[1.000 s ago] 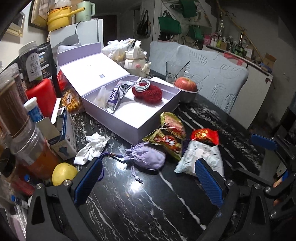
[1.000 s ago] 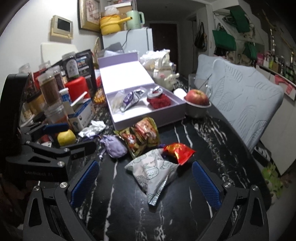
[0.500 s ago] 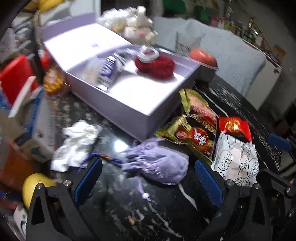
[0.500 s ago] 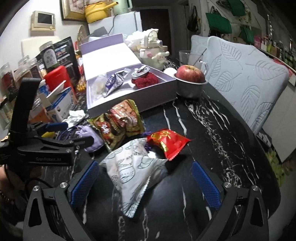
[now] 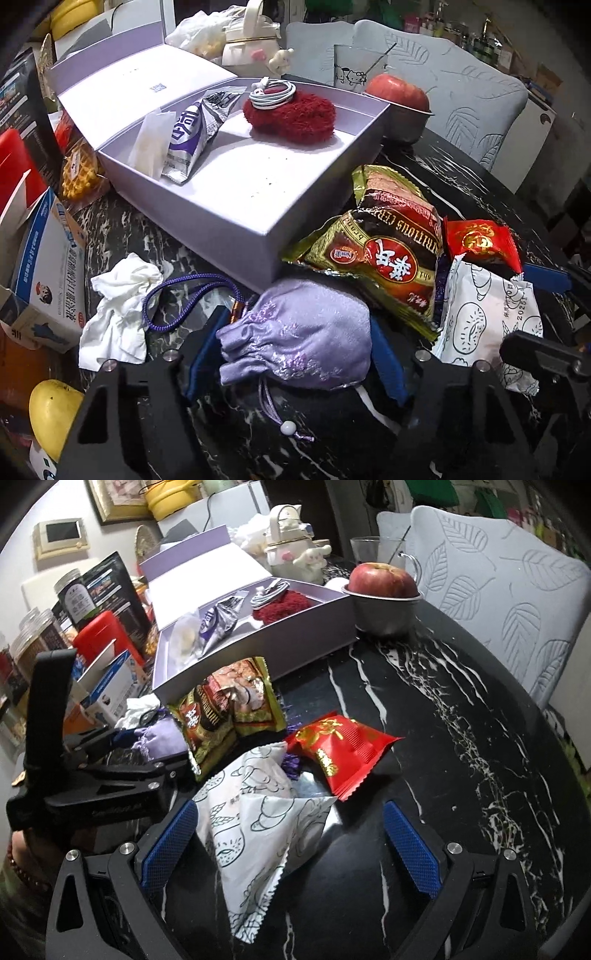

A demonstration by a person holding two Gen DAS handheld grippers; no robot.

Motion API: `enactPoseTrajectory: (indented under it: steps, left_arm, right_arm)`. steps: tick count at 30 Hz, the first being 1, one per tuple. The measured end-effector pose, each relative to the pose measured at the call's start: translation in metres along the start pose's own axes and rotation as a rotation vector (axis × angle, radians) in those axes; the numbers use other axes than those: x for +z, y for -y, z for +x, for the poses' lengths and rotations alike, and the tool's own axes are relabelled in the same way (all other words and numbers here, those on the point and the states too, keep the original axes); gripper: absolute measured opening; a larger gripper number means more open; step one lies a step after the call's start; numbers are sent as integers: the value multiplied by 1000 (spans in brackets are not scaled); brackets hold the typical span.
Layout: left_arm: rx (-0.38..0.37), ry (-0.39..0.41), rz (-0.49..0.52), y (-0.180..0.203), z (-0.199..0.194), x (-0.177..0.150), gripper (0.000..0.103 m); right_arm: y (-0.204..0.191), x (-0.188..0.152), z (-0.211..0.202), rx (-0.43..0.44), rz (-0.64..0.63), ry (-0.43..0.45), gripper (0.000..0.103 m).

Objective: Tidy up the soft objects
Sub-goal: 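Grasp the purple drawstring pouch with the left tool while the right tool grasps the white patterned bag, then lift the purple pouch and white patterned bag and carry both toward the lavender box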

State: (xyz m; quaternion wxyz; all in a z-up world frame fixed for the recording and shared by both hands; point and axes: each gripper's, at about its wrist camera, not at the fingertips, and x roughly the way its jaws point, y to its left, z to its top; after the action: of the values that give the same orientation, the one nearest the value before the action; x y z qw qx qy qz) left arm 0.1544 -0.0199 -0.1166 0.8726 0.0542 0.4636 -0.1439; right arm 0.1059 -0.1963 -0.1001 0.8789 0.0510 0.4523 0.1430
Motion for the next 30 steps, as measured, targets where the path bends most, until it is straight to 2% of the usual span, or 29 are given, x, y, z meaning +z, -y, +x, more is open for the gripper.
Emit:
enactPoseTrajectory:
  steps: [5, 8, 13, 20, 22, 24, 26, 27, 30]
  left_arm:
    - [-105, -28, -93, -10, -7, 1, 70]
    - [-93, -5, -94, -10, -19, -4, 70]
    - [-104, 21, -109, -8, -45, -13, 70]
    - [-69, 87, -145, -16, -85, -26, 70]
    - [-56, 108, -157, -18, -97, -29, 70]
    - [-45, 126, -165, -20, -107, -32, 70]
    - [-33, 139, -171, -21, -115, -36, 70]
    - [-29, 142, -171, -21, -116, -37, 70]
    - [-20, 147, -170, -20, -123, -45, 70]
  right_arm:
    - [3, 0, 5, 10, 8, -11, 102]
    - [3, -3, 11, -3, 10, -41, 102]
    - [-4, -4, 12, -5, -15, -33, 102]
    - [-20, -2, 20, 17, -52, -32, 102]
    - [-24, -1, 23, 16, -63, -39, 93]
    - [-27, -1, 24, 19, -72, -34, 74]
    - [-30, -1, 24, 15, -84, -24, 64]
    - [-31, -2, 23, 19, -83, -22, 60]
    - [-32, -6, 16, 71, -71, -15, 56]
